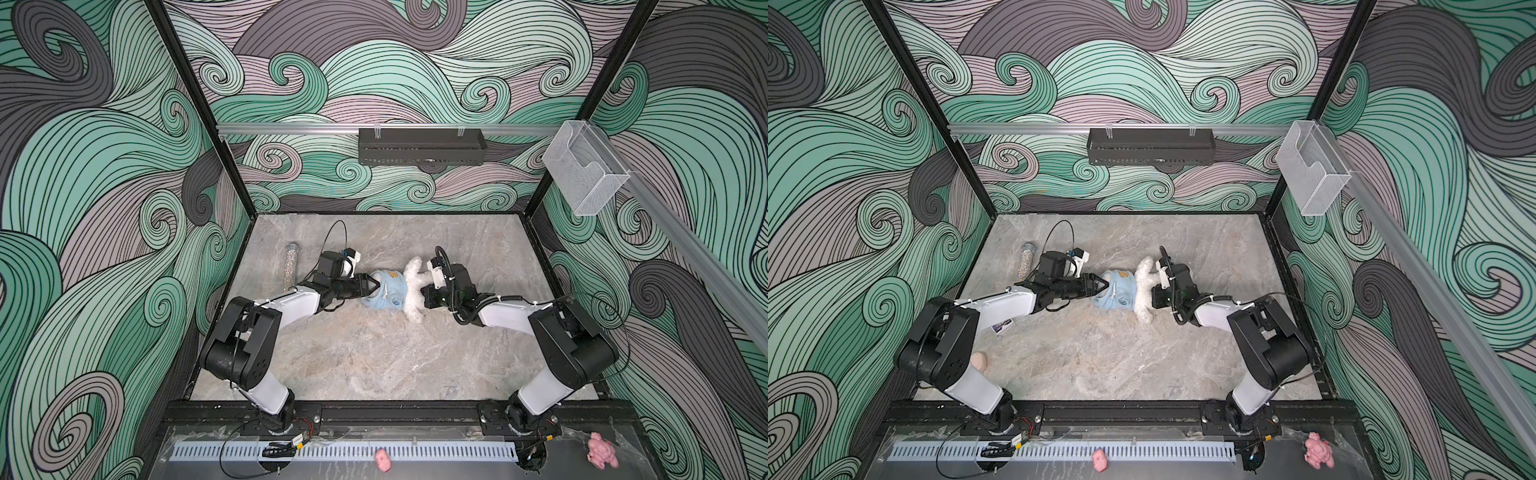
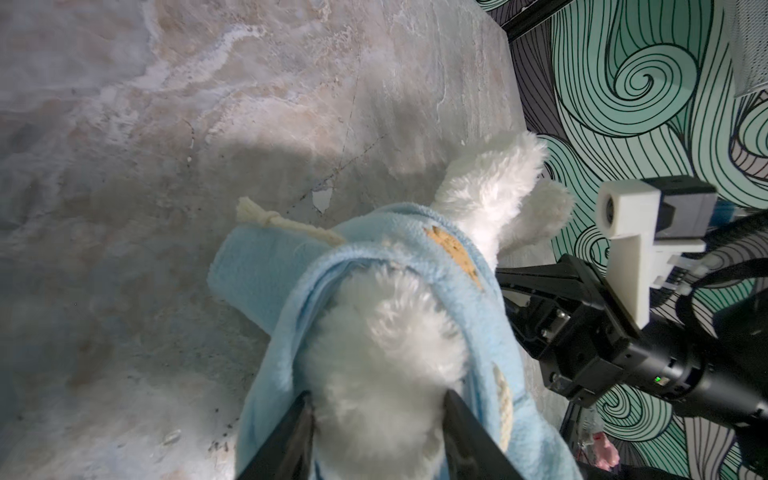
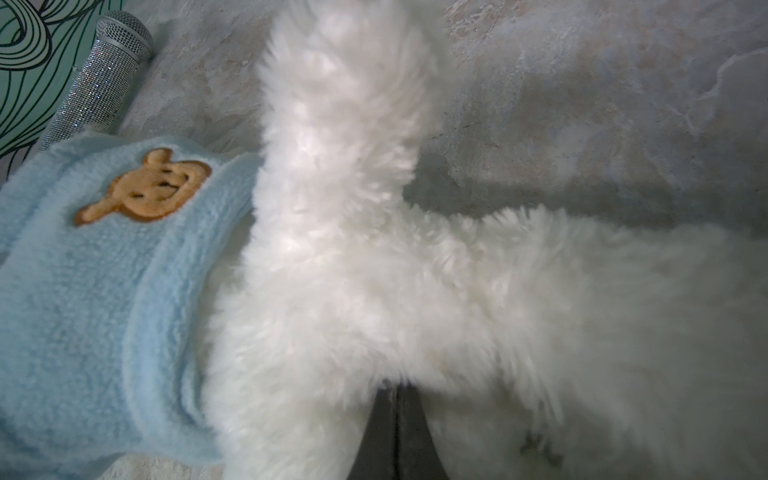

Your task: Dress the teddy bear

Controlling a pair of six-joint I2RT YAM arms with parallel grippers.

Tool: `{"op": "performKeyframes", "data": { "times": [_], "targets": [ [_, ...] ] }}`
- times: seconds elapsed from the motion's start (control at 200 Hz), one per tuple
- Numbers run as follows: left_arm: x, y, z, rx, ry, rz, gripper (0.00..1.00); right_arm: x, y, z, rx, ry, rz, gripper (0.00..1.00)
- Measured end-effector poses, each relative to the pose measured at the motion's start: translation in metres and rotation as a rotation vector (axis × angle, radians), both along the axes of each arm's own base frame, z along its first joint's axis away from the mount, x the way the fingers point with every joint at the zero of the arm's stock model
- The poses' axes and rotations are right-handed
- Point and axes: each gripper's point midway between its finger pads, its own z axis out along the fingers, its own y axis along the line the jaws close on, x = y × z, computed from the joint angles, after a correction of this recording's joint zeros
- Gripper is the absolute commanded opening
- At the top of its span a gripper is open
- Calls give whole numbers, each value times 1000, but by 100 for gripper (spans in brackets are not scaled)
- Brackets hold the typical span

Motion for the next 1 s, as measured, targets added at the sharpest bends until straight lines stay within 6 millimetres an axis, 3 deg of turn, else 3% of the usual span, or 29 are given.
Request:
{"op": "performKeyframes", "data": {
  "times": [0.235,0.44,0.685,0.745,0.911,1.001],
  "targets": [
    [14,-13,8,10,-48,-84,48,0,0,0,-4,-1,3,5],
    [6,-21,-9,12,2,-144,49,1,1,-1,-2,3,4,5],
    [-3,-26,-15,-11,42,-180,53,0,3,-1,10,12,-1,8],
    [-4,-27,-20,-16,58,-185,46,-1,4,-1,13,13,-2,12],
    [-7,-30,-28,-31,77,-185,4,-5,2,7,-23,6,12,25],
    [-9,-32,-23,-32,39,-196,0,-13,-3,30,-45,-25,26,32]
  ]
}}
